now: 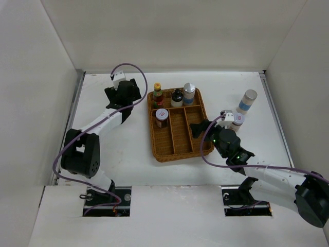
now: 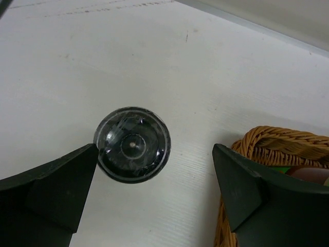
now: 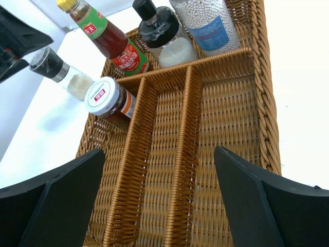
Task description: Organize the condiment bottles
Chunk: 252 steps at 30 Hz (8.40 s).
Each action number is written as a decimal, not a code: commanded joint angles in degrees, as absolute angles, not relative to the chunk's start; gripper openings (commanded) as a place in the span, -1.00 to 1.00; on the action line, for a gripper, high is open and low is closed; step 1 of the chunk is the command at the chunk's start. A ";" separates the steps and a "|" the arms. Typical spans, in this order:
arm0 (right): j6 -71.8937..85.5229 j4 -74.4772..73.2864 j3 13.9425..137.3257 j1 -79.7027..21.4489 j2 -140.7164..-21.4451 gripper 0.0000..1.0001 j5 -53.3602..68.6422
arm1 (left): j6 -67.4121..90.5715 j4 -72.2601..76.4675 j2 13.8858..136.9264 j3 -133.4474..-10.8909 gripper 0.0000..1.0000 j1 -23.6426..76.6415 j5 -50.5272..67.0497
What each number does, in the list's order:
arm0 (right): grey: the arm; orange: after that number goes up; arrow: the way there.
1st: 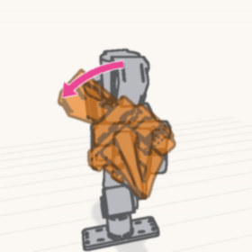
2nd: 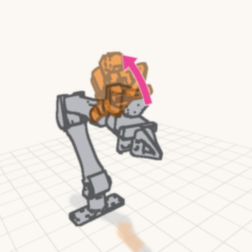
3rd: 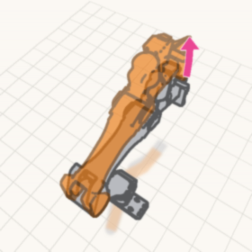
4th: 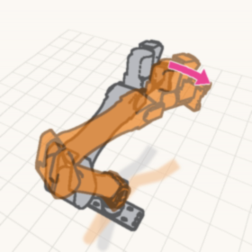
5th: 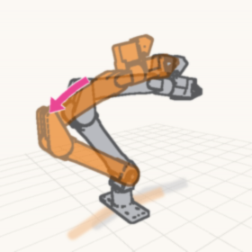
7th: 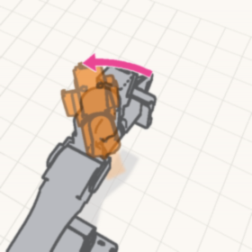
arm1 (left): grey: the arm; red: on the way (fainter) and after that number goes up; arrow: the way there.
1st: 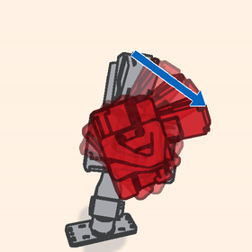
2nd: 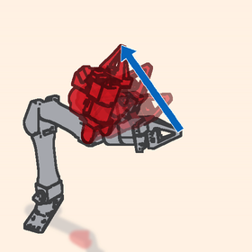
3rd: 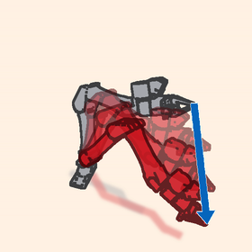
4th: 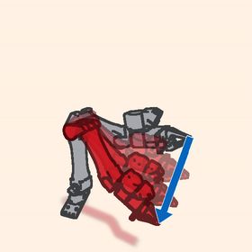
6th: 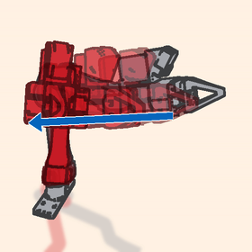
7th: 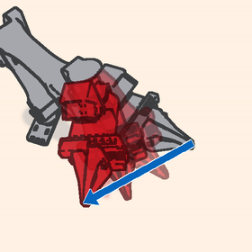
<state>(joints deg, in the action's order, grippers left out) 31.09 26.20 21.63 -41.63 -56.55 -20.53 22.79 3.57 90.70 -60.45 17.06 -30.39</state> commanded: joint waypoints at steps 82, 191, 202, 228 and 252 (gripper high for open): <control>28.65 -4.03 36.65 -32.05 -52.11 1.00 -47.98 | 20.92 14.85 67.86 -38.41 0.97 53.31 -29.27; 18.81 5.28 68.55 3.56 -97.90 0.76 -21.37 | 36.56 46.32 64.68 -13.45 1.00 36.25 -34.45; 17.93 9.50 55.21 -10.57 -74.99 -0.10 -34.53 | 36.47 46.23 63.81 -12.92 1.00 35.11 -35.42; 22.50 5.18 32.79 -49.09 -58.53 0.01 -35.86 | 35.68 42.55 65.22 -15.11 1.00 29.75 -37.18; 41.04 11.25 22.51 -26.60 -37.36 1.00 -37.89 | 37.09 23.73 60.56 -21.36 1.00 33.53 -40.17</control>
<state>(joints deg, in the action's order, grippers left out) 34.41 8.73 24.67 -29.85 -37.93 -38.13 36.58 23.73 60.62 -19.75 32.99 -40.07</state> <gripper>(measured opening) 0.999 0.997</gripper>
